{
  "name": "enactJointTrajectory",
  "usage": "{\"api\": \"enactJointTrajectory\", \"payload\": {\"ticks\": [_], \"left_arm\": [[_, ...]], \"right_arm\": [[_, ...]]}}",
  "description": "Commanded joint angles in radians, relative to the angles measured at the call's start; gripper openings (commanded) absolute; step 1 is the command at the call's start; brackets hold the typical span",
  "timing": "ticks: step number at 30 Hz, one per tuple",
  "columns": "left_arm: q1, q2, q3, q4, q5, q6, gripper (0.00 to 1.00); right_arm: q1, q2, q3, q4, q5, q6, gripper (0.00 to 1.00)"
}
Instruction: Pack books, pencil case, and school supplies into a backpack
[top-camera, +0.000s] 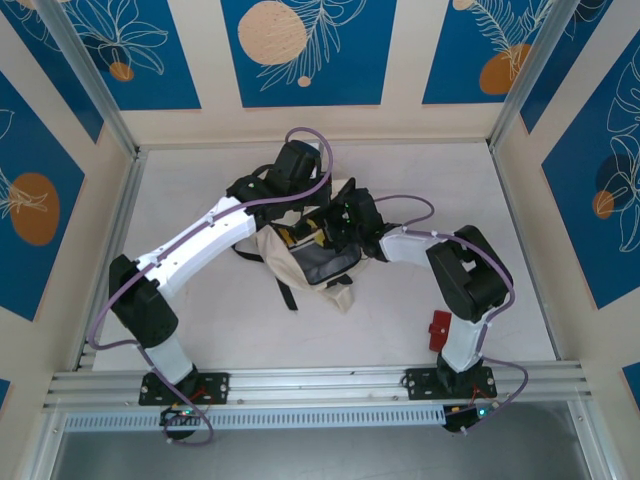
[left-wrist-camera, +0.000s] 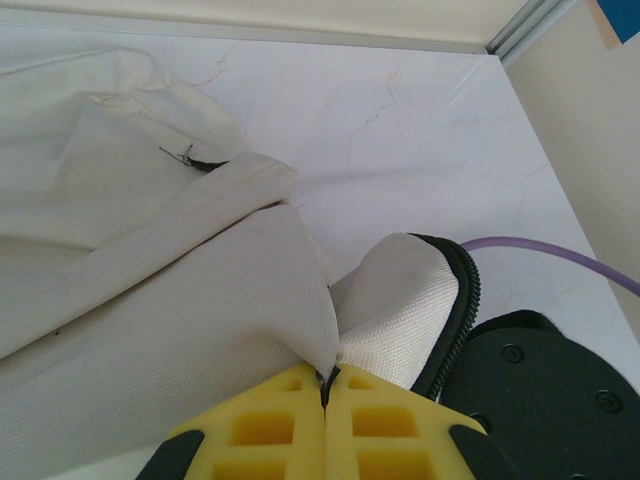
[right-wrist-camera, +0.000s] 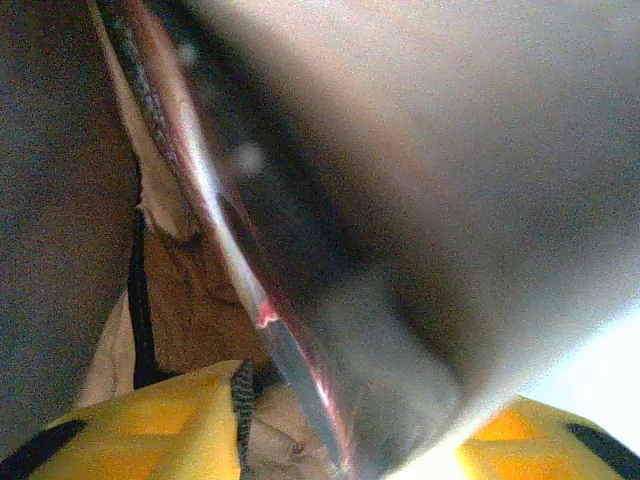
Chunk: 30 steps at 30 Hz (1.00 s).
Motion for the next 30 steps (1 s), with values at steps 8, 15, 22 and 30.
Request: {"api": "enactJointTrajectory", "payload": {"ticks": [8,15,22,30], "left_arm": [[0.022,-0.032,-0.002,0.075,0.041,-0.017,0.00],[0.031,-0.030,-0.009,0.079,0.055,-0.024,0.00],[0.038,-0.038,-0.012,0.071,0.064,-0.018,0.00],[0.045,-0.038,-0.021,0.068,0.073,-0.020,0.00]], "right_arm": [[-0.023,-0.124,-0.099,-0.125,-0.045,-0.034,0.58],[-0.025,-0.066,-0.074,-0.102,-0.071,-0.035,0.38],[-0.025,0.000,-0.014,-0.098,-0.085,-0.055,0.19],[-0.029,0.027,0.013,-0.062,-0.153,-0.092,0.18]]}}
